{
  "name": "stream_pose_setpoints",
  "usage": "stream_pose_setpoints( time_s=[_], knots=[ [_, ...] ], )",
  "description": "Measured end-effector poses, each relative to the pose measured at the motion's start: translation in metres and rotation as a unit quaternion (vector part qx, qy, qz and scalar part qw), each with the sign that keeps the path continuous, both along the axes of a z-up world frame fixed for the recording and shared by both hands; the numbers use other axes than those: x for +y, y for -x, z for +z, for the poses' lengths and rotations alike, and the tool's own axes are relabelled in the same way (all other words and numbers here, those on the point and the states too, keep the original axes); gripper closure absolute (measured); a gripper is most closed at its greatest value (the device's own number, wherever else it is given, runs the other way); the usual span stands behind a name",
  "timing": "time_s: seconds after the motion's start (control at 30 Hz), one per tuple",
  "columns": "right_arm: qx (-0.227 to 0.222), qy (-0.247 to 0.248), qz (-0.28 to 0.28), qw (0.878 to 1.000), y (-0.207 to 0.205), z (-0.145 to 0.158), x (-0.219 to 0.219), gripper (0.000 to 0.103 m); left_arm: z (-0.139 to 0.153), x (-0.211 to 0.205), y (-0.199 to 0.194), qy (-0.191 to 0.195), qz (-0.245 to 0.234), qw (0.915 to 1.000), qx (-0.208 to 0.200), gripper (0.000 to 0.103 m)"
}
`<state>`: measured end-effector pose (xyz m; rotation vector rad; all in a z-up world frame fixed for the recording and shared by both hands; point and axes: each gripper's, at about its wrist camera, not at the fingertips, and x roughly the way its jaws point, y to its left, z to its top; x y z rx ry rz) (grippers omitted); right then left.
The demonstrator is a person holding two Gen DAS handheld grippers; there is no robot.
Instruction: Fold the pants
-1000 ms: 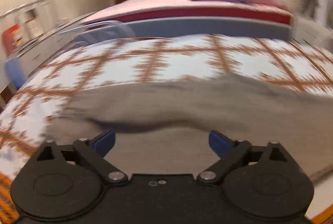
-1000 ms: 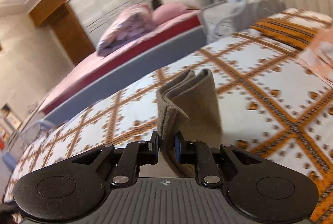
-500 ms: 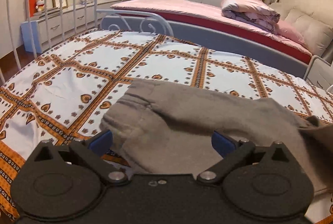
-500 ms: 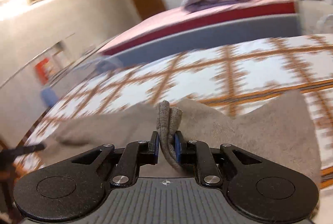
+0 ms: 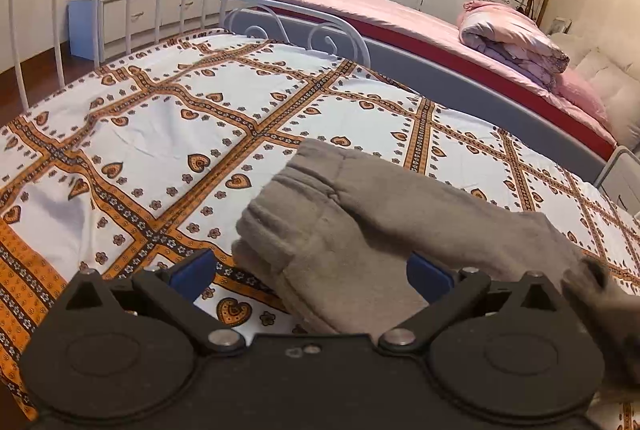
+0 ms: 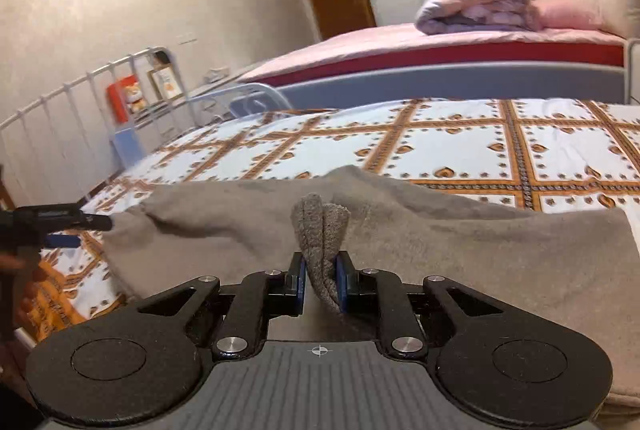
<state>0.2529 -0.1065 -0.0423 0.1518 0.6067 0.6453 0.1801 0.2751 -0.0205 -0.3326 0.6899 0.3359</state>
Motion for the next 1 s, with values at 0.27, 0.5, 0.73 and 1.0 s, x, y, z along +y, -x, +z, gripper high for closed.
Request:
stream_pose_setpoints(
  time_s=[0.27,0.5,0.73,1.0],
  knots=[
    [-0.001,0.060,0.103,0.993,0.020,-0.016,0.034,0.067,0.000,-0.002,-0.001,0.001,0.001,1.0000,0.001,0.007],
    [0.043,0.061,0.066,0.995,0.000,-0.030,0.036,0.089,-0.004,-0.003,-0.002,0.003,-0.007,0.9999,0.010,0.007],
    [0.020,0.029,0.042,0.998,-0.009,-0.018,0.026,0.089,-0.007,-0.004,-0.005,0.004,-0.006,0.9998,0.021,0.007],
    [0.062,0.059,-0.013,0.996,-0.069,-0.038,0.029,0.089,-0.014,-0.005,-0.003,-0.001,-0.006,0.9992,0.040,0.007]
  ],
)
